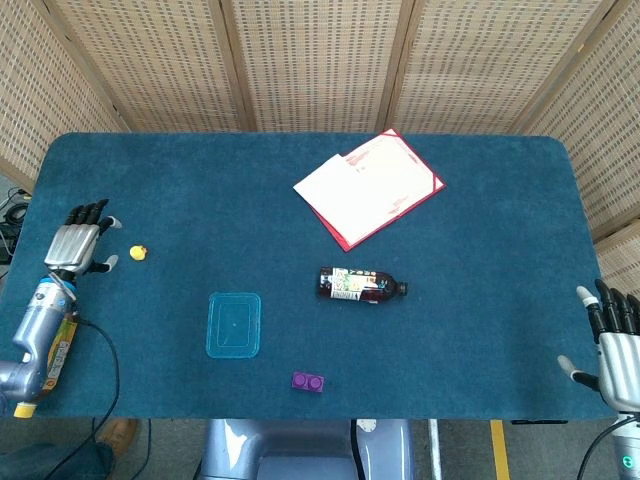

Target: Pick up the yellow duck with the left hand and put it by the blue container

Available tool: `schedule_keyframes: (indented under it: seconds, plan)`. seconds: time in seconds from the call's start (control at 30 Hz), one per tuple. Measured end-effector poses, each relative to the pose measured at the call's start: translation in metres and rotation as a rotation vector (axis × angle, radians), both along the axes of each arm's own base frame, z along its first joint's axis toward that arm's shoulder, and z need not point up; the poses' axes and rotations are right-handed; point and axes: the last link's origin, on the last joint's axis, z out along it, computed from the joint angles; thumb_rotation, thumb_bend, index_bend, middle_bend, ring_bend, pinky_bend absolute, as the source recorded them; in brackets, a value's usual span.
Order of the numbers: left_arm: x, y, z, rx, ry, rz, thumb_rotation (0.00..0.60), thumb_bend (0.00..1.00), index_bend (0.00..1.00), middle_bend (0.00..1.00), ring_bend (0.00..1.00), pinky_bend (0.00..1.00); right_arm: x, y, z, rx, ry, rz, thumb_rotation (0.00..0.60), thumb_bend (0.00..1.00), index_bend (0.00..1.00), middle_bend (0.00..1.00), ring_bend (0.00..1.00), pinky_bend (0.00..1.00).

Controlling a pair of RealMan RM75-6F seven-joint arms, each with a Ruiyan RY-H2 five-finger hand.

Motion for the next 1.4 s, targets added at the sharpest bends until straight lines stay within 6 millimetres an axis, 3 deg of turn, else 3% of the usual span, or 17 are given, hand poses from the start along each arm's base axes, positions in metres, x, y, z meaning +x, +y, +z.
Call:
schedule_keyframes:
  seconds: [0.37, 1.17, 1.4]
  plan:
    - [0.007, 0.022, -0.038, -0.082, 0.043, 0.028, 0.6, 0.36, 0.31, 0.0, 0.0, 0.0, -0.007, -0.003, 0.003, -0.016, -0.003, -0.034, 0.6, 0.0, 0.11, 0.0, 0.0, 0.0]
    - [-0.005, 0.022, -0.046, -0.107, 0.028, 0.09, 0.6, 0.36, 0.36, 0.0, 0.0, 0.0, -0.01, -0.006, 0.001, -0.023, 0.006, -0.052, 0.6, 0.0, 0.12, 0.0, 0.0, 0.0]
    - [-0.004, 0.024, -0.047, -0.109, 0.026, 0.093, 0.6, 0.37, 0.45, 0.0, 0.0, 0.0, -0.011, -0.006, 0.001, -0.021, 0.002, -0.054, 0.6, 0.0, 0.12, 0.0, 0.0, 0.0]
